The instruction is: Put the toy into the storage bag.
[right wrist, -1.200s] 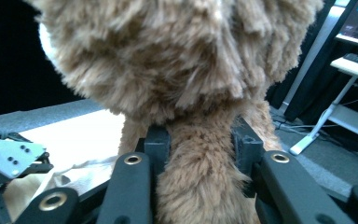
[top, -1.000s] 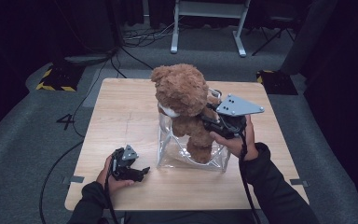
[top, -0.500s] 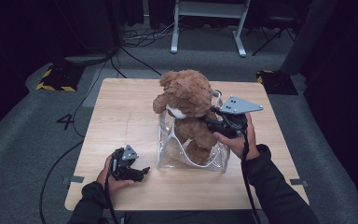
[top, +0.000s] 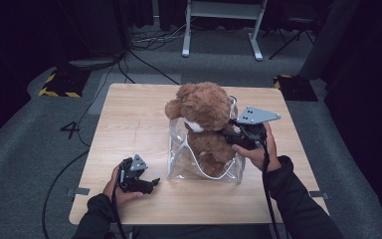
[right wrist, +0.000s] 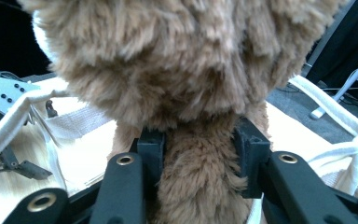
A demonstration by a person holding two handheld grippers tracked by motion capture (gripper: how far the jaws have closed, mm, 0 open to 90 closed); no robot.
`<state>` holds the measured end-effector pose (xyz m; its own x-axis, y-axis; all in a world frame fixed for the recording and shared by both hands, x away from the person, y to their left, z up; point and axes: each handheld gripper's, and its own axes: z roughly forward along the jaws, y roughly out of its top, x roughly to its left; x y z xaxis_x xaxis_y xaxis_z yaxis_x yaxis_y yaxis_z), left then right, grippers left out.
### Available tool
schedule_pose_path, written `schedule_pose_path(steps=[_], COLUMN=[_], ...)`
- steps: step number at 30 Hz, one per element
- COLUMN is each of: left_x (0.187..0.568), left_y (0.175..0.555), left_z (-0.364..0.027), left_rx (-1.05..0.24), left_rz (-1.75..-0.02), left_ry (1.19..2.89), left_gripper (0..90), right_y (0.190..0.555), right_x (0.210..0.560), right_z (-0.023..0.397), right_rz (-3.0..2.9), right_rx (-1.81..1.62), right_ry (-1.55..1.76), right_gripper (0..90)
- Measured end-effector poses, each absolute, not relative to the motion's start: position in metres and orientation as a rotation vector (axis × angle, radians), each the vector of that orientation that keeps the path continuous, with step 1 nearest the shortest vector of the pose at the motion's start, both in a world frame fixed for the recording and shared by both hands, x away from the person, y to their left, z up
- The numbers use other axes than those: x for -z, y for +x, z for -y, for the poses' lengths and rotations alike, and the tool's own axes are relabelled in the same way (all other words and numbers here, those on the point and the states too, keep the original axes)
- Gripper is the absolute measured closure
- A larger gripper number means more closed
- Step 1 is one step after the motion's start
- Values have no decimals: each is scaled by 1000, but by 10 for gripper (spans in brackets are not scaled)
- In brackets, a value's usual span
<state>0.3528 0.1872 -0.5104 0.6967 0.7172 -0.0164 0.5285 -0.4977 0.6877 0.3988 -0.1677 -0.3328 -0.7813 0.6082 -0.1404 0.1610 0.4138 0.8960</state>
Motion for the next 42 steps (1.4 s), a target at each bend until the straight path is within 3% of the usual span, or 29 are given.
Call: schedule_pose_path(steps=[28,42], left_x=[510,510], left_y=[353,353], left_z=[-187,-187], left_rx=[-355,-356], left_rz=[-947,-947], left_ry=[2219,2219], left_gripper=[152,152], right_y=[402,406], right_x=[335,337], right_z=[179,181], right_rz=[-2263,-2276], right_rx=[-1248,-1228], right_ry=[714,741], right_gripper=[565,621])
